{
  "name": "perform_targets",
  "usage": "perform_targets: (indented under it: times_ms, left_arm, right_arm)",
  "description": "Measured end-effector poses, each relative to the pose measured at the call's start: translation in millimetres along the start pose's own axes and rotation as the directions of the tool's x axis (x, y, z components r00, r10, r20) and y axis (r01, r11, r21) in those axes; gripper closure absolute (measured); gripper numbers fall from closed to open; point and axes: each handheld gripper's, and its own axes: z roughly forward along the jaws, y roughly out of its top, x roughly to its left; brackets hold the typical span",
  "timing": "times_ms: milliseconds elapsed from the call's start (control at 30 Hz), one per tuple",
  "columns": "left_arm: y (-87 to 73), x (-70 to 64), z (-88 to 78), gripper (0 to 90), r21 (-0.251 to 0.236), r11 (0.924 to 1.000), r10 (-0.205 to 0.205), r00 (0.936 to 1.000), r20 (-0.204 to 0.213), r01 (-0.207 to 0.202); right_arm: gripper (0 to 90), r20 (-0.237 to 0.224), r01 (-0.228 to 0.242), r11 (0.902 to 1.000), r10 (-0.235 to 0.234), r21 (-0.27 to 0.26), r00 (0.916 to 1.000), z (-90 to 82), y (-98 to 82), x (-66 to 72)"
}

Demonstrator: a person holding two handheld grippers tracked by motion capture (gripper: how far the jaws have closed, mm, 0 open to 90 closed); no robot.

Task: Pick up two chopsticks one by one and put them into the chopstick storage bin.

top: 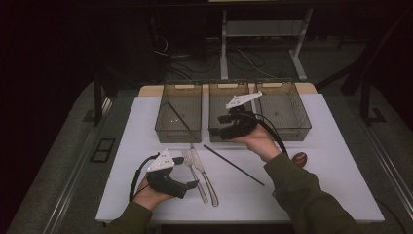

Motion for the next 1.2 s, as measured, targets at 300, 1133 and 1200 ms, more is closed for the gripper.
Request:
perform_targets:
  times_ms: [300,1133,1200]
  left_arm:
    - [-0.4,1.8,-1.1,2.8,-0.003,1.0000,0.000,1.0000,0.001,0.000]
    - [-4.9,7.2,-7.7,2.7,-0.011,0.9999,-0.008,0.9999,0.012,0.008]
    - [-5.2,7.3,-7.2,2.8,-0.009,0.9999,-0.010,0.9999,0.012,0.010]
  right_arm:
    - [35.9,-0.016,-0.010,0.9997,0.010,-0.021,0.9998,-25.4,-36.0,2.6]
    - [45.7,-0.003,-0.015,0.9979,0.015,0.063,0.9999,-48.6,-108.0,8.5]
    - [49.4,0.006,-0.020,0.9978,0.019,0.063,0.9998,-45.7,-109.9,6.6]
